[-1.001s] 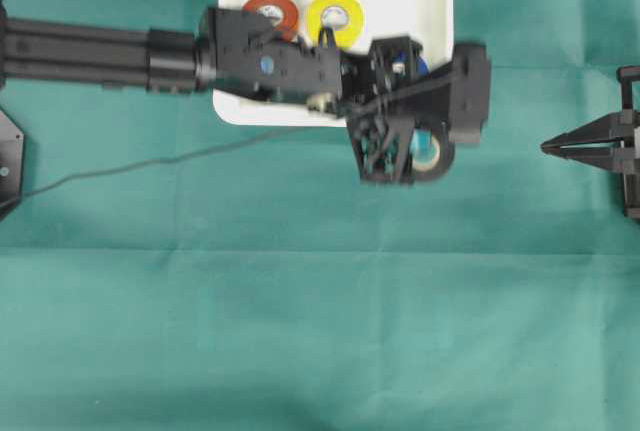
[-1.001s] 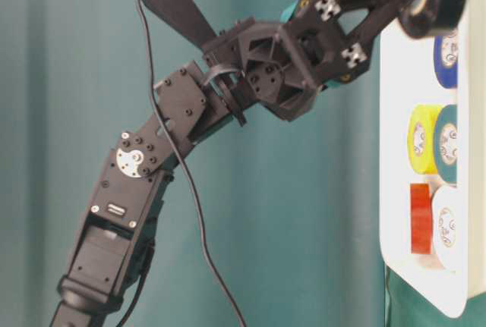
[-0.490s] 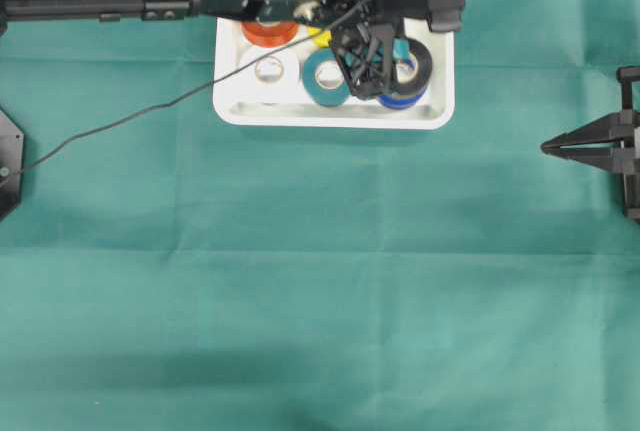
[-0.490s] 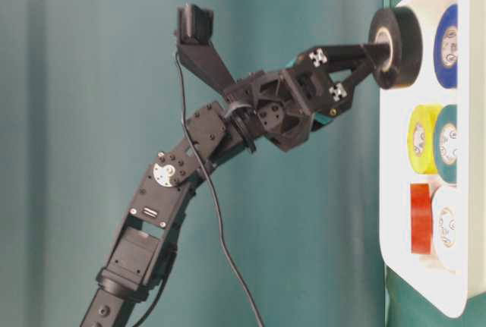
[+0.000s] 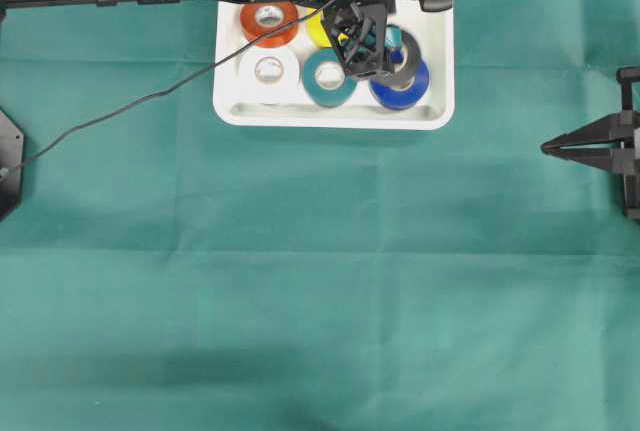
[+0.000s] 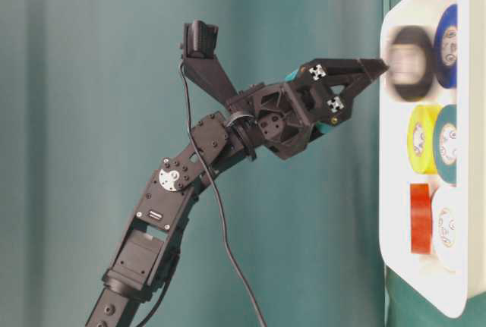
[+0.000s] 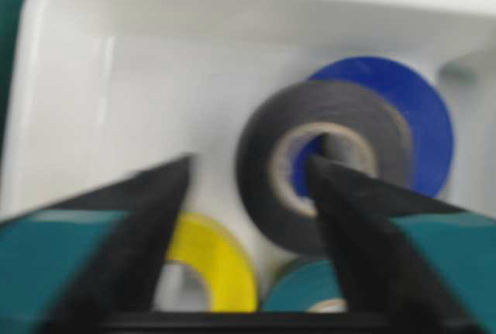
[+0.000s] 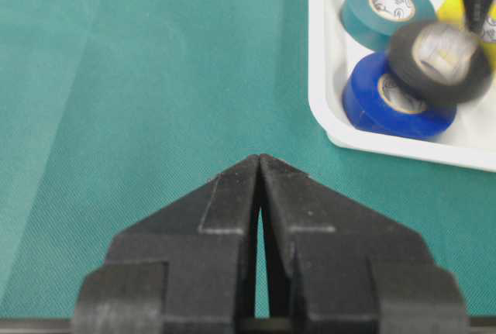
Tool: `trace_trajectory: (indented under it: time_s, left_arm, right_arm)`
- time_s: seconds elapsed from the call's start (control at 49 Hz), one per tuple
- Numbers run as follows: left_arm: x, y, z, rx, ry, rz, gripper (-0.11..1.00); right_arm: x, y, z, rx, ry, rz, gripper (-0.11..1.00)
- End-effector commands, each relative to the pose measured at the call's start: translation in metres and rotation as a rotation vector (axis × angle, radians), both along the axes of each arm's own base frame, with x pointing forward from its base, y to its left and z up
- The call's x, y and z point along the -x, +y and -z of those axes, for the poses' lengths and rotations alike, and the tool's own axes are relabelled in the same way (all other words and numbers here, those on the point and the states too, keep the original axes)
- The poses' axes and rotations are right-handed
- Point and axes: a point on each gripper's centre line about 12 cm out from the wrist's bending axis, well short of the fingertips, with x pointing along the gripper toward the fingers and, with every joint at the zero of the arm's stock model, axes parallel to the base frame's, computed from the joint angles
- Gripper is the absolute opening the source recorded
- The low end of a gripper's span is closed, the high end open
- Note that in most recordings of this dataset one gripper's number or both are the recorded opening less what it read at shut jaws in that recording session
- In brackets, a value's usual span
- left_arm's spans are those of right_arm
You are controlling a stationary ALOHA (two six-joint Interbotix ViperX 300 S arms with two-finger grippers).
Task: Put the tape into the white case with the left arm.
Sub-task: 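Carry the black roll into the tray above the blue roll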
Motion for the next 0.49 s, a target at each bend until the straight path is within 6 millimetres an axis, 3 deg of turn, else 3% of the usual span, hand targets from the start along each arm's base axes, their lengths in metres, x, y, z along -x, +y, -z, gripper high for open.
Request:
trace_trajectory:
  time_s: [0.0,0.041,0.082,0.306,0.47]
  left_arm:
    - [0.001,0.001,-0.032,-0.019,-0.068,-0.003,0.75]
    - [0.001,0.001,-0.031,-0.019,-0.066,-0.003,0.85]
    - [0.001,0.001,-0.032,-0.019,-0.068,-0.003,0.89]
    - [0.004,-0.005,-0.037,-0.016,-0.074,0.000,0.83]
    - [0.014,-0.023,-0.050,-0.017,-0.084,0.027,0.83]
  right_arm:
    - [-0.002,0.000,-0.004,0.000,-0.012,0.001,-0.09]
    - [-0.002,0.000,-0.004,0.000,-0.014,0.000,-0.09]
    - [-0.002,0.000,-0.004,0.000,-0.011,0.000,-0.09]
    - [-0.002,0.000,-0.005,0.000,-0.015,0.000,-0.09]
    - [-0.002,0.000,-0.005,0.000,-0.015,0.001,-0.09]
